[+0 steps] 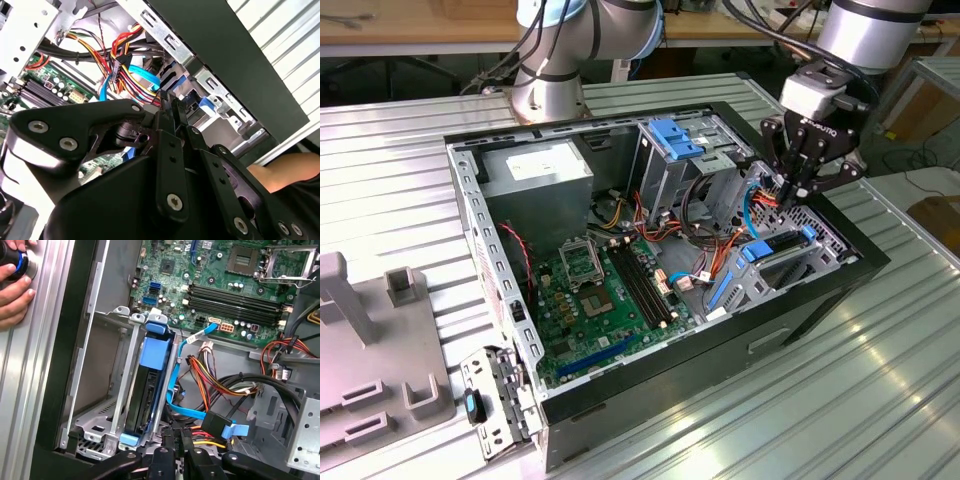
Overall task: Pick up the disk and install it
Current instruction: 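Insert the first disk wire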
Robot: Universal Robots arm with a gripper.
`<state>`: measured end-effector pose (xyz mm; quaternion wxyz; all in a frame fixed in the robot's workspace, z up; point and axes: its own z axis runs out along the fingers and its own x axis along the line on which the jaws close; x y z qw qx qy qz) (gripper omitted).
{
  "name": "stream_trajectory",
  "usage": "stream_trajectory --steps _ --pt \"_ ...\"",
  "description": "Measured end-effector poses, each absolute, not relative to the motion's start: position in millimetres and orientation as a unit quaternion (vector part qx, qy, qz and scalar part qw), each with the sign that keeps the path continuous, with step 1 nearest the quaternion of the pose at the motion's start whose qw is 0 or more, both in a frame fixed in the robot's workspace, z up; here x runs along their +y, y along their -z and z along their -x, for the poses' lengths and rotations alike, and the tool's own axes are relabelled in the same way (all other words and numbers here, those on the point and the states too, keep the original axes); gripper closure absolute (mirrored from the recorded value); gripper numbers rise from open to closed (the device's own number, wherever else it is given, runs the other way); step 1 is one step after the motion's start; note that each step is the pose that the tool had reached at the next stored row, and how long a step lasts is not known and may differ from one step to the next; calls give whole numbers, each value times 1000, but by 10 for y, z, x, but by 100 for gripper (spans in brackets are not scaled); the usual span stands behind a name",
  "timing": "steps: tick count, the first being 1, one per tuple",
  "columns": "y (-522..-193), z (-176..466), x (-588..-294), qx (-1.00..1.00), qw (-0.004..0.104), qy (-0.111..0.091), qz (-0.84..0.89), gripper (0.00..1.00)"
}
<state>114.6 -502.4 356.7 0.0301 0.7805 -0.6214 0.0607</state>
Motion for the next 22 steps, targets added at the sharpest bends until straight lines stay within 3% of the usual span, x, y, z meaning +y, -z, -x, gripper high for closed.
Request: stream_trajectory --steps 22 --pt "-3566 -1146 -5062 -634 31 -60 -770 84"
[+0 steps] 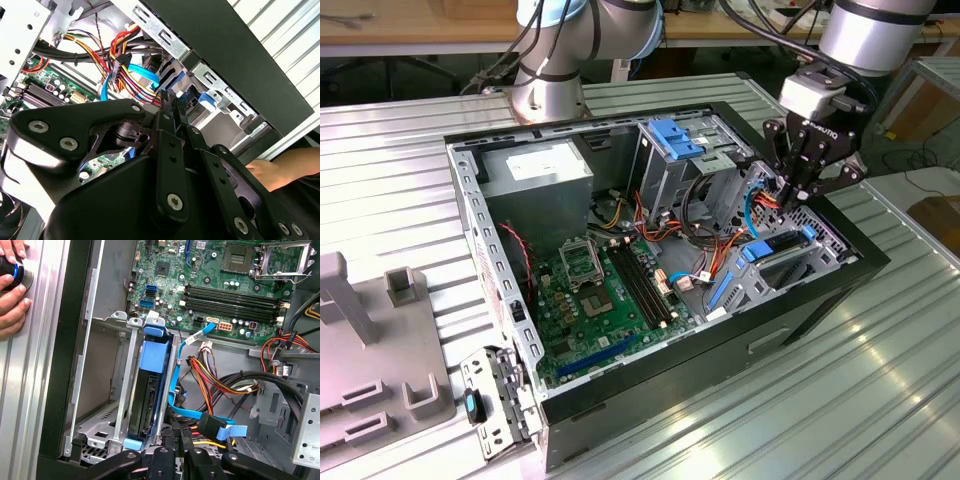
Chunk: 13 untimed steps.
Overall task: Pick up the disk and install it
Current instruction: 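Insert the first disk wire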
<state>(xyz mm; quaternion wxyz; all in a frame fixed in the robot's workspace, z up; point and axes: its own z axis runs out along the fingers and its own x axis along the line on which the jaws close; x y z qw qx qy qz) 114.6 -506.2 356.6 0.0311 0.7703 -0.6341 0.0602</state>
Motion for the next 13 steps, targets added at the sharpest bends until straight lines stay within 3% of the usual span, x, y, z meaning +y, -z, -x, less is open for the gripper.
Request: stream_trajectory --steps 6,10,13 --pt "-3562 -1146 -5110 -645 31 -59 -762 84" --pt "-3563 -1146 -5122 -651 22 -51 -757 84" --pt "-3562 -1146 -5122 -651 22 -51 -757 84"
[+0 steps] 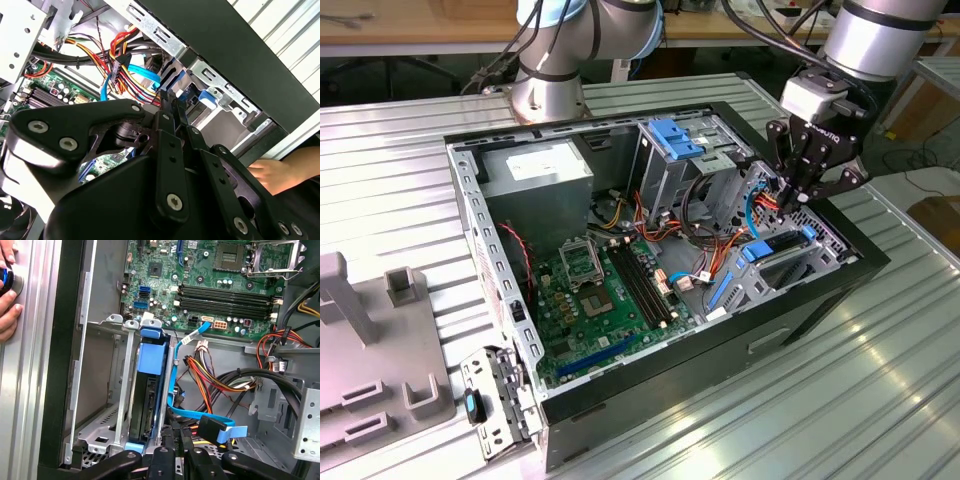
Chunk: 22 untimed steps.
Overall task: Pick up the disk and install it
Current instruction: 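Insert the first disk wire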
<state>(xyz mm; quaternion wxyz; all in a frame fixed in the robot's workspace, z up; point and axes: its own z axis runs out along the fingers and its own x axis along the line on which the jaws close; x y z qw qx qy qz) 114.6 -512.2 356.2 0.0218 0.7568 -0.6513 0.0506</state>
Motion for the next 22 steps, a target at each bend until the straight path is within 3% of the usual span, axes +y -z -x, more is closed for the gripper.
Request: stream_trajectory --steps 22 --pt "-3554 -1146 -5236 -661 22 -50 -748 84"
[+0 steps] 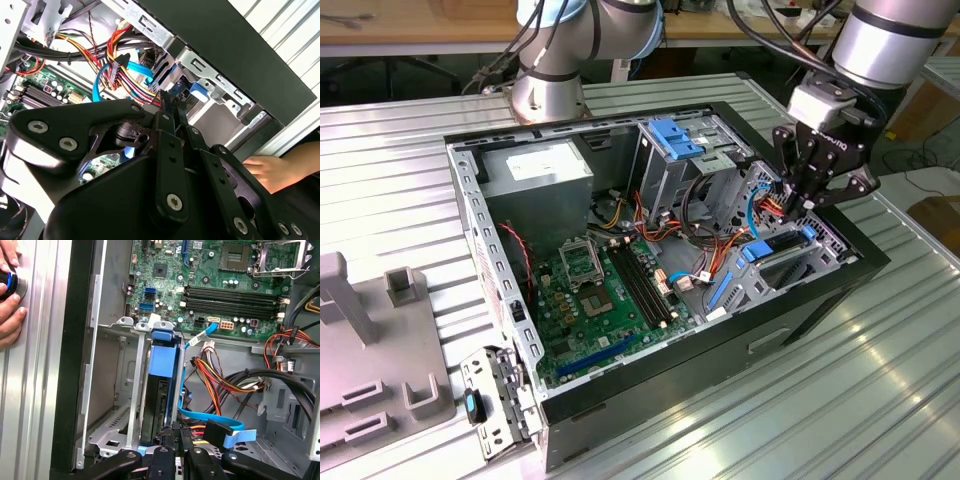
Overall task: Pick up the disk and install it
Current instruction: 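Insert the first disk wire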
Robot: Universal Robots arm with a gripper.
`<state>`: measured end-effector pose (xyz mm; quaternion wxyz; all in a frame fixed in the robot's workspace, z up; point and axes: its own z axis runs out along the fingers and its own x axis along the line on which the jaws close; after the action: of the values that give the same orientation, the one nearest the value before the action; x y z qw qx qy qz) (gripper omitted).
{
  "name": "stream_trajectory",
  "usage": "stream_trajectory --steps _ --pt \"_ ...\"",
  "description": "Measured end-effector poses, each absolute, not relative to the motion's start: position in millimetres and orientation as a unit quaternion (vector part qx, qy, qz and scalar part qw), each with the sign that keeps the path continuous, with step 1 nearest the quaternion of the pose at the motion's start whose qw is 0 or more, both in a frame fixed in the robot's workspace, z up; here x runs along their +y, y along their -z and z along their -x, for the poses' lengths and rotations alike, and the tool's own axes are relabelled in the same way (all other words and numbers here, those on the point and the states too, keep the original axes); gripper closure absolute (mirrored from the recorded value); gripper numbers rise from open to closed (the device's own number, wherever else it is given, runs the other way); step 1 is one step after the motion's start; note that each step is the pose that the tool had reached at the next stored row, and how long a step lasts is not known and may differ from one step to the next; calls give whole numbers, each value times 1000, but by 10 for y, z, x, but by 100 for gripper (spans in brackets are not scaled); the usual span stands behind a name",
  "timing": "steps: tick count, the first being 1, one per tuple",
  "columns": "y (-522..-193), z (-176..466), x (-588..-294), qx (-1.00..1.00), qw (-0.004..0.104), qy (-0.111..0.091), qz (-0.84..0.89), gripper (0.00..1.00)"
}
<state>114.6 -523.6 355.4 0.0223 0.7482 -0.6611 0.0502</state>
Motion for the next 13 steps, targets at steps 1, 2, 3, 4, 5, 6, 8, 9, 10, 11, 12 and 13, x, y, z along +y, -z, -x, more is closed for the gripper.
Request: stream_trajectory --steps 1,2,3,4,5,6,8,9,10,11,12,13 --pt "-3550 -1146 -5237 -665 23 -50 -745 84" --pt "-3548 -1146 -5237 -667 23 -50 -743 84" --pt "-3545 -1146 -5239 -669 23 -50 -741 84" --pt "-3543 -1146 -5241 -672 23 -50 -738 84" --pt "-3542 -1146 -5242 -675 23 -50 -736 84" --pt "-3540 -1147 -5242 -684 24 -49 -728 84" --pt "-3538 -1146 -5243 -692 24 -49 -719 84" --pt "-3536 -1146 -5245 -697 25 -49 -715 84" --pt "-3536 -1149 -5260 -698 25 -49 -714 84" --pt "-3535 -1150 -5276 -698 25 -49 -714 84" --pt "-3535 -1150 -5293 -698 25 -49 -714 84" --pt "-3533 -1149 -5326 -698 24 -48 -714 84"
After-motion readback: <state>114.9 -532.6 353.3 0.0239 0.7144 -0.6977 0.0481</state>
